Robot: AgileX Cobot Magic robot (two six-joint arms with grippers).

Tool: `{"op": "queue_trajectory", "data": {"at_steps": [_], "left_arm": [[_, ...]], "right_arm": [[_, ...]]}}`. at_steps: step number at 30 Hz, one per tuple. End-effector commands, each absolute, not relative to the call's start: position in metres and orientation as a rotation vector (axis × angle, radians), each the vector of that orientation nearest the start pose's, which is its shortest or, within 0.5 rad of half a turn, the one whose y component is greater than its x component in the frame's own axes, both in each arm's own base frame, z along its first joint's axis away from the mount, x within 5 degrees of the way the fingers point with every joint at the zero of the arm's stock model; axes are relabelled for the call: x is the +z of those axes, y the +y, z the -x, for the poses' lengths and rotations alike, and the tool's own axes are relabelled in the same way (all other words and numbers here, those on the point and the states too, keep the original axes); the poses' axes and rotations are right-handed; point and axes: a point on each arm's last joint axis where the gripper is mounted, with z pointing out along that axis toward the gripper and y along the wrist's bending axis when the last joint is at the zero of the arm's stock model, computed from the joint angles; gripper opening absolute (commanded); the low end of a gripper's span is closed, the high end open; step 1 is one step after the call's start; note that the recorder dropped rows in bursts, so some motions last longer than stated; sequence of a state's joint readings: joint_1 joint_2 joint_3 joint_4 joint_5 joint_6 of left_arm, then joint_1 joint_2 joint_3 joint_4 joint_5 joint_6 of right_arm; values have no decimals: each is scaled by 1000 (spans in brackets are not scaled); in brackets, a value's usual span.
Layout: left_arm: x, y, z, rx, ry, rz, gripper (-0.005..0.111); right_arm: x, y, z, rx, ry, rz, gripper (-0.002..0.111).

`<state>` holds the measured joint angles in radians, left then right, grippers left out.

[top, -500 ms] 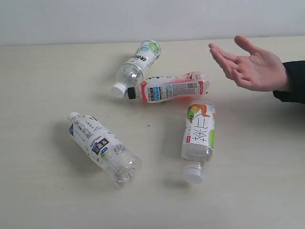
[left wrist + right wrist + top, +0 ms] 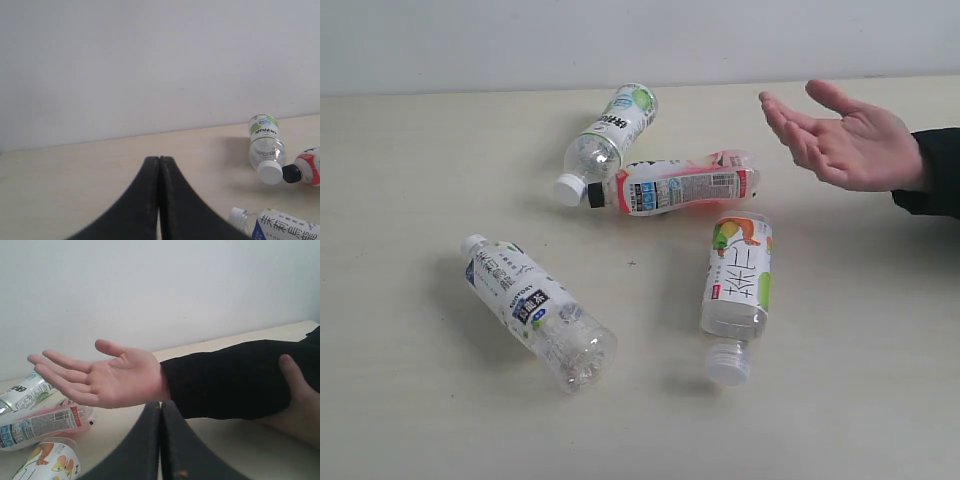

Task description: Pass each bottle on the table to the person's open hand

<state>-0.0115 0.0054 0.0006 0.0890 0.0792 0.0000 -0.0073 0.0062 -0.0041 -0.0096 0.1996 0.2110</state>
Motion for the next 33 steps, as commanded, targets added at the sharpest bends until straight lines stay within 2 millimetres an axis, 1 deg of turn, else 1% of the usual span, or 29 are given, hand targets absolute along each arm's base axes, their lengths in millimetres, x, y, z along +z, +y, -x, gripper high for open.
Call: {"op": "queue_trajectory", "data": {"at_steps": [1,3,4,6,12,13,14,15,17,18,19,21,23,27,29,30,33], "left_arm": [[206,0,-56,68,1557,-72,0],[206,0,-56,68,1557,-72,0],[206,0,-56,68,1557,-72,0],[206,0,-56,68,1557,-72,0],[206,0,-56,68,1557,-72,0],[206,0,-56,68,1557,-72,0],[206,0,-56,68,1557,-72,0],[206,0,-56,68,1557,-72,0],[206,0,-56,68,1557,-72,0],[206,0,-56,68,1557,-72,0],[206,0,-56,68,1557,-72,0],[206,0,-56,68,1557,-72,0],[206,0,-56,68,1557,-72,0],[206,0,-56,68,1557,-72,0],[206,0,-56,68,1557,-72,0],[206,0,-56,68,1557,-72,0],[206,0,-56,68,1557,-72,0]], "right_arm": [[200,-1,-56,135,1624,-168,0],[205,-1,-56,154,1571,-175,0],[212,-1,-56,194,1490,-199,0],[219,-1,-55,363,1386,-339,0],[235,-4,-51,411,1196,-352,0],[242,-5,-49,539,1093,-429,0],[244,-5,-48,583,1065,-439,0],[251,-1,-46,609,1060,-391,0],[272,10,-42,591,1107,-241,0],[279,16,-44,563,1154,-148,0],[288,22,-47,591,1201,-87,0],[308,33,-55,692,1296,-20,0],[324,43,-70,727,1421,92,0],[340,58,-106,799,1671,294,0],[345,67,-123,944,1763,386,0],[347,72,-128,1013,1789,443,0],[346,81,-145,1215,1852,625,0]]}}
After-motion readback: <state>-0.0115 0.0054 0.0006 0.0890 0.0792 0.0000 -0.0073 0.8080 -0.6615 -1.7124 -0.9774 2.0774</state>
